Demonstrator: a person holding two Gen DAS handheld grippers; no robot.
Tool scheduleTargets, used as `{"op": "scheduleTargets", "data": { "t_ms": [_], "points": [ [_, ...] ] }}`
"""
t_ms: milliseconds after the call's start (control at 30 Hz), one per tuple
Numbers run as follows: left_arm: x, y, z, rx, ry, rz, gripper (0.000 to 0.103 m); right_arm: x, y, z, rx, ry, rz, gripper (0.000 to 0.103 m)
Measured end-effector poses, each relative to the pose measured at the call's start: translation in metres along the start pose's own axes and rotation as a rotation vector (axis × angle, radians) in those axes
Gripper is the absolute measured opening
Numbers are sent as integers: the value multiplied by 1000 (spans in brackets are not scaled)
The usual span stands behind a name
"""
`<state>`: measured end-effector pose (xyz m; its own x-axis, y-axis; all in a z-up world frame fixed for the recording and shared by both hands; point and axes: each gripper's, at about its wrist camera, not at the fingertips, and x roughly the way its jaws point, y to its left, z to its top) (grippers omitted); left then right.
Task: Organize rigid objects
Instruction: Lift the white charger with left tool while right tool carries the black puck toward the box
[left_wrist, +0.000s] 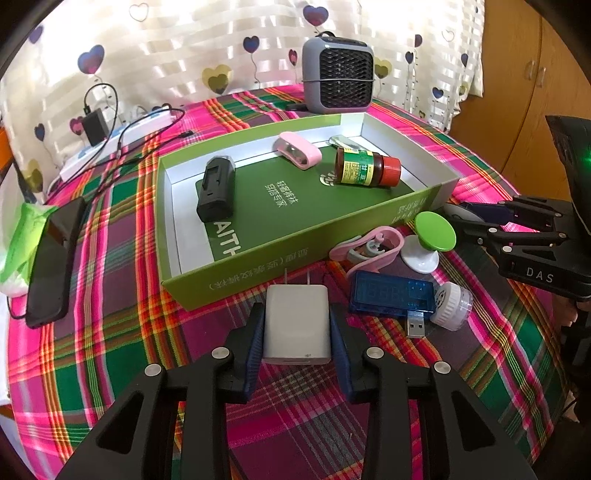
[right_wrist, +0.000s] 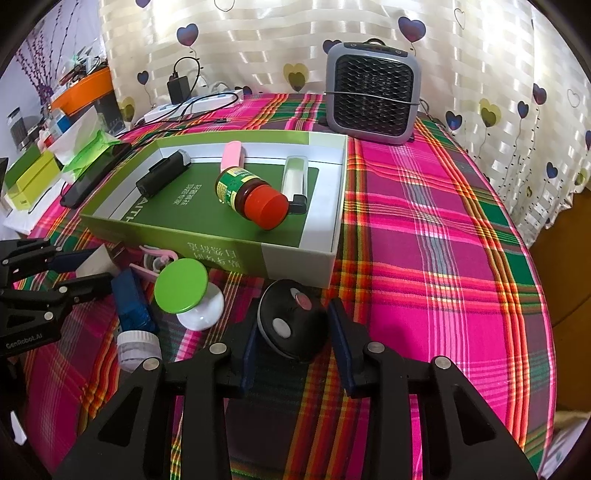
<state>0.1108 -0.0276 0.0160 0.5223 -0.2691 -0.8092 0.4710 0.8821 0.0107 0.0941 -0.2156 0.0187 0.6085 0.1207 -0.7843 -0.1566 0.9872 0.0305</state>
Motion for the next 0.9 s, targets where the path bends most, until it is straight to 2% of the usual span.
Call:
{"op": "scheduleTargets", "data": {
  "t_ms": [900],
  "points": [
    [-9, -6, -3, -1, -22, -6, 32, -8, 4, -1, 6, -23, 5, 36]
  ]
}}
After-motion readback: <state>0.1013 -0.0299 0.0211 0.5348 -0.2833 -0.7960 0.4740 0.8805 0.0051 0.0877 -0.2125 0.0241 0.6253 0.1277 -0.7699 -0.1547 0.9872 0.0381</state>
